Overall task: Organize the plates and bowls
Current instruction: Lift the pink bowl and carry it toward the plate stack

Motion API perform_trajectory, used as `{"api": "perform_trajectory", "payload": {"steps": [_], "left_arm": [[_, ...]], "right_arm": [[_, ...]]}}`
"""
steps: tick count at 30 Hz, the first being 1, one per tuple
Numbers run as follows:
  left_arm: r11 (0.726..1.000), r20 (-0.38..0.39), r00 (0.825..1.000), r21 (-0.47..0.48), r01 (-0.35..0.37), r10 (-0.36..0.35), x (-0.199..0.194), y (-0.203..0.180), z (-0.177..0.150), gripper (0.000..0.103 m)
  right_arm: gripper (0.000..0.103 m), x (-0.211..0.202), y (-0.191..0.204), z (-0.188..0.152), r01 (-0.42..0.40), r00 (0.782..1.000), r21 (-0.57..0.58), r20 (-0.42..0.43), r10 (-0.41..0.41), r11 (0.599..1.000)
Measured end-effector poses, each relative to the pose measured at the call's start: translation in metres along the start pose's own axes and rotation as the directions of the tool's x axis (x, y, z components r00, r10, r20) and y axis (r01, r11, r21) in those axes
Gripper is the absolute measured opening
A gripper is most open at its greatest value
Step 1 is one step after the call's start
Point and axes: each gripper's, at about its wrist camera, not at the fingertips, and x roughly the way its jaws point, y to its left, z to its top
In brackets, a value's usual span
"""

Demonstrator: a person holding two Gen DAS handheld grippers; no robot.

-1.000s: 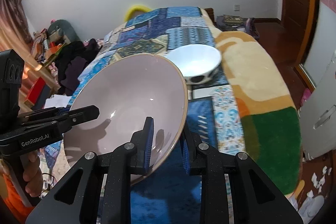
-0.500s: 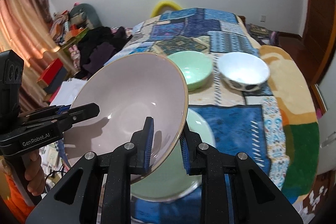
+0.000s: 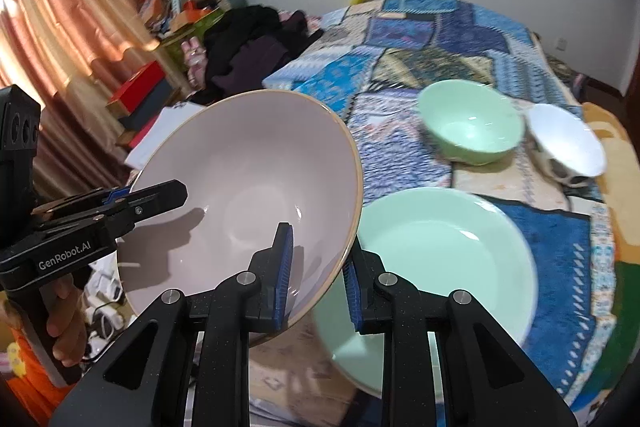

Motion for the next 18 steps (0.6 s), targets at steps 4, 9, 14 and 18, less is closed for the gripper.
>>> {"api": "perform_trajectory", "payload": {"steps": [4,9,14,18], "left_arm": [[0.999,-0.006,1.000,-0.037,-0.021,0.021,-0.002,0.023,-0.010,0.026],[0.996,-0.038,0.999,-0.086,-0.038,0.035,0.006,0.049,-0.022,0.026],[0.992,-0.071,0.997,-0.113,-0.052,0.044,0.020,0.067,-0.033,0.026],[0.989,-0.097,0.994,-0.135,-0.063,0.050,0.033,0.079,-0.040,0.026]], "right_arm": [[0.022,0.016,0.014,-0.001,-0.012,0.999,-0.022,-0.030,0.012,1.000],[0.022,0.039,0.023,-0.005,-0.020,0.996,-0.045,-0.091,0.016,0.999],[0.022,0.059,0.028,-0.011,-0.022,0.990,-0.051,-0.139,0.014,0.998],[0.022,0.071,0.032,-0.013,-0.022,0.986,-0.058,-0.168,0.012,0.998]]}}
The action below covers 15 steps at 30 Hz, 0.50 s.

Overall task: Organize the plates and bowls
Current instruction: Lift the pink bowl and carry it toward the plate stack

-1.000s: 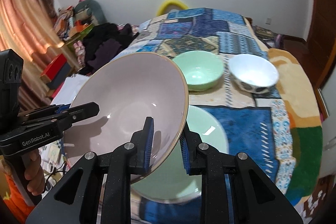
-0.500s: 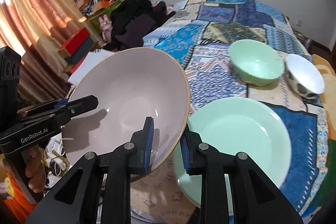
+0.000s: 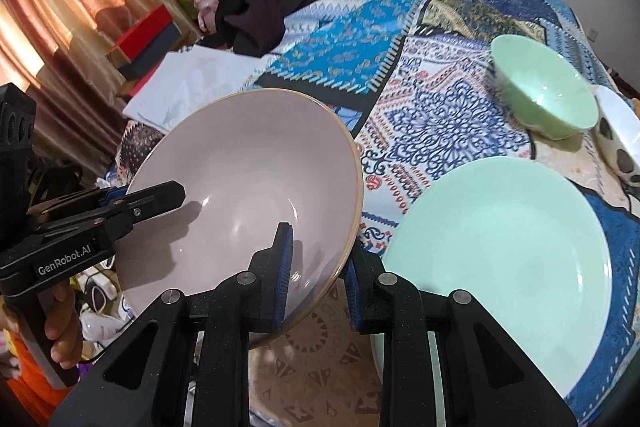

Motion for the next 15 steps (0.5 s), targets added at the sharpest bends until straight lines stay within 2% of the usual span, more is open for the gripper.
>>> {"api": "perform_trajectory", "payload": {"steps": [10,15], "left_arm": [[0.999,-0.052,0.999,-0.049,-0.016,0.013,0.026,0.022,-0.007,0.026],[0.999,-0.047,0.999,-0.045,-0.024,0.022,0.029,0.025,-0.009,0.026]], "right_arm": [[0.022,0.027,0.006,0.000,0.009,0.998,-0.043,-0.060,-0.012,0.999],[0.022,0.030,0.004,0.002,0.009,0.998,-0.041,-0.067,-0.012,0.999]]}}
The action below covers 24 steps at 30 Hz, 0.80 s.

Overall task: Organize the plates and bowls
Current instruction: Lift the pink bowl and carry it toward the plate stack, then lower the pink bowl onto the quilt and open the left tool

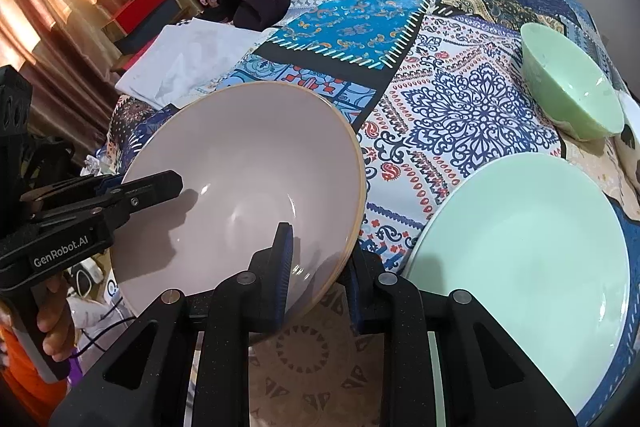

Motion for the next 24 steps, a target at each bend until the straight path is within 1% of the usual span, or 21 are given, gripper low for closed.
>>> {"api": "perform_trajectory", "payload": {"steps": [2,9,15,20,24], "left_arm": [[1.000,0.006,1.000,0.008,-0.007,0.007,0.000,-0.002,0.000,0.026],[1.000,0.000,1.000,0.003,0.002,-0.002,0.001,-0.002,-0.005,0.026],[0.999,0.005,0.999,0.006,-0.050,0.050,-0.008,0.000,-0.009,0.026],[0.998,0.049,0.996,0.007,-0.069,0.069,-0.031,-0.004,-0.006,0.026],[0.998,0.089,0.994,0.017,-0.068,0.066,-0.048,-0.015,0.002,0.026]], "right_arm": [[0.024,-0.001,-0.001,-0.001,-0.006,1.000,0.002,0.000,0.006,1.000],[0.025,-0.011,-0.003,-0.002,-0.007,1.000,0.000,0.025,0.007,1.000],[0.025,-0.028,-0.011,-0.005,-0.004,0.998,0.004,0.062,0.003,1.000],[0.030,-0.053,-0.022,-0.006,0.006,0.992,0.012,0.126,-0.007,1.000],[0.034,-0.075,-0.034,-0.005,0.015,0.983,0.024,0.182,-0.020,1.000]]}}
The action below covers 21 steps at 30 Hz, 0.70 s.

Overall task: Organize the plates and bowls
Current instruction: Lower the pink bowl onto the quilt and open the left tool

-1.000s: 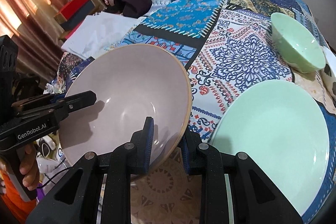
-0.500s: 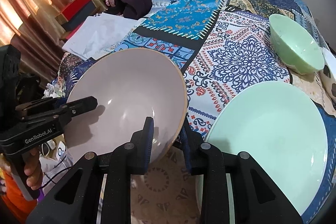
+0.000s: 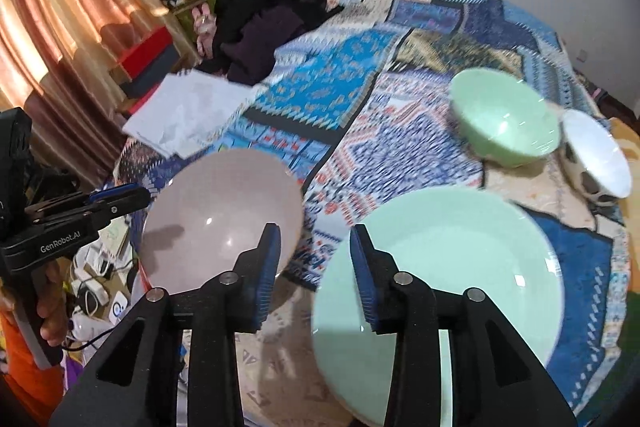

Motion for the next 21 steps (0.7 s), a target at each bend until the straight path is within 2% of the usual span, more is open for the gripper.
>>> {"api": "perform_trajectory", "payload": {"steps": [7,9,12,16,21], "left_arm": [[0.998,0.057,0.998,0.053,0.023,-0.026,-0.017,-0.036,0.021,0.034],[0.996,0.071,0.997,0.079,0.028,-0.034,-0.020,-0.051,0.028,0.037],[0.993,0.089,0.995,0.107,0.042,-0.052,-0.022,-0.070,0.038,0.046],[0.987,0.101,0.993,0.151,0.050,-0.066,-0.018,-0.098,0.055,0.057],[0.979,0.089,0.993,0.192,0.063,-0.081,-0.002,-0.130,0.079,0.061]], "right_arm": [[0.036,-0.033,-0.025,0.008,0.042,0.996,0.020,0.084,-0.044,0.999],[0.040,-0.040,-0.033,0.010,0.055,0.993,0.026,0.103,-0.058,0.998],[0.044,-0.050,-0.048,0.012,0.076,0.988,0.046,0.135,-0.082,0.996],[0.045,-0.059,-0.070,0.016,0.100,0.982,0.080,0.155,-0.112,0.992],[0.058,-0.063,-0.100,0.020,0.144,0.971,0.121,0.174,-0.163,0.982]]}}
